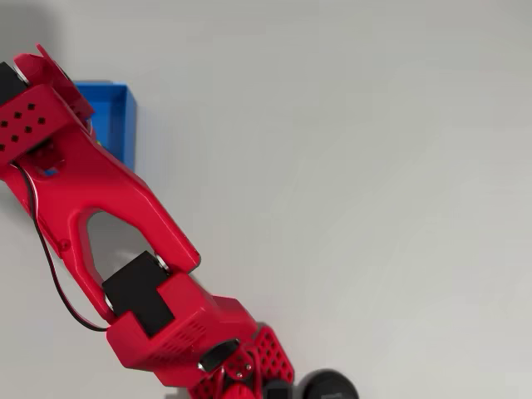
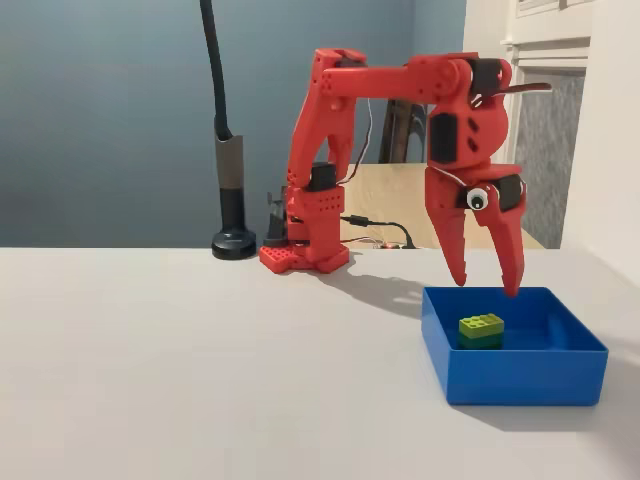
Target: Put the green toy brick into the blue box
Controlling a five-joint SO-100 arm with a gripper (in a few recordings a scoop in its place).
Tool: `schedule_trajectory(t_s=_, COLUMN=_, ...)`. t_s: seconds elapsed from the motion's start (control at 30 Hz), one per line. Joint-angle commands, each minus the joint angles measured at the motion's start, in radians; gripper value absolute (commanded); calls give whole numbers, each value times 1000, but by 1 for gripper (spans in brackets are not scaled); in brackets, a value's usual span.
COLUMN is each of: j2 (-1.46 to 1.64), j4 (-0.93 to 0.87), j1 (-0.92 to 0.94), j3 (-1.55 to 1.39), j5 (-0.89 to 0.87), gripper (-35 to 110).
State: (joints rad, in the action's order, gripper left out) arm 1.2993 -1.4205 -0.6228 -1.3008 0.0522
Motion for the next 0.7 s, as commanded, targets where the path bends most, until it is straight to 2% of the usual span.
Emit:
schedule_trajectory(t_s=0.0, j2=31, j4=-11, j1=-5, j3=35, j5=6, gripper=7)
schedule_trajectory(t_s=0.1, j2=41, j4=-40, j1=-3, j3=44, j5=-11, gripper=0)
schedule_trajectory(t_s=0.4, j2=55, j4=-129, j1=38, j3=81, j5=-72, gripper=0)
schedule_trajectory(t_s=0.67, j2=224, j4=-175, j1=92, j3=152, j5=-61, gripper=0)
